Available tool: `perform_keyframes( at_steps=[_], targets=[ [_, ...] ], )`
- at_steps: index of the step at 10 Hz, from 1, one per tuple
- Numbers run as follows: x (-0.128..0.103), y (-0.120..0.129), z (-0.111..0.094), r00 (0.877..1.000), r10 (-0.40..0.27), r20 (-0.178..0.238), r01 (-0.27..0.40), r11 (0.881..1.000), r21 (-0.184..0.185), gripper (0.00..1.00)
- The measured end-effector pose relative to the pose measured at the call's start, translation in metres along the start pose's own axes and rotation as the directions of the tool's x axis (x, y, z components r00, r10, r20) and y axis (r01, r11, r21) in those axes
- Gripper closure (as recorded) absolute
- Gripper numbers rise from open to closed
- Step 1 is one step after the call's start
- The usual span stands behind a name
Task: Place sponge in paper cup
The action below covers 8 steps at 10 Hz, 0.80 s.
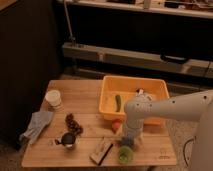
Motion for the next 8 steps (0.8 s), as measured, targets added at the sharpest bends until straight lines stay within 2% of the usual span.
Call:
perform_keyframes(
  at_steps=[4,8],
  targets=[
    [-0.015,0.000,-0.003,1.000,0.011,0.010,-0.010,1.000,-0.015,0.25],
    [-0.028,-0.009,0.000,1.000,0.030,0.001,-0.030,1.000,0.004,0.25]
  ],
)
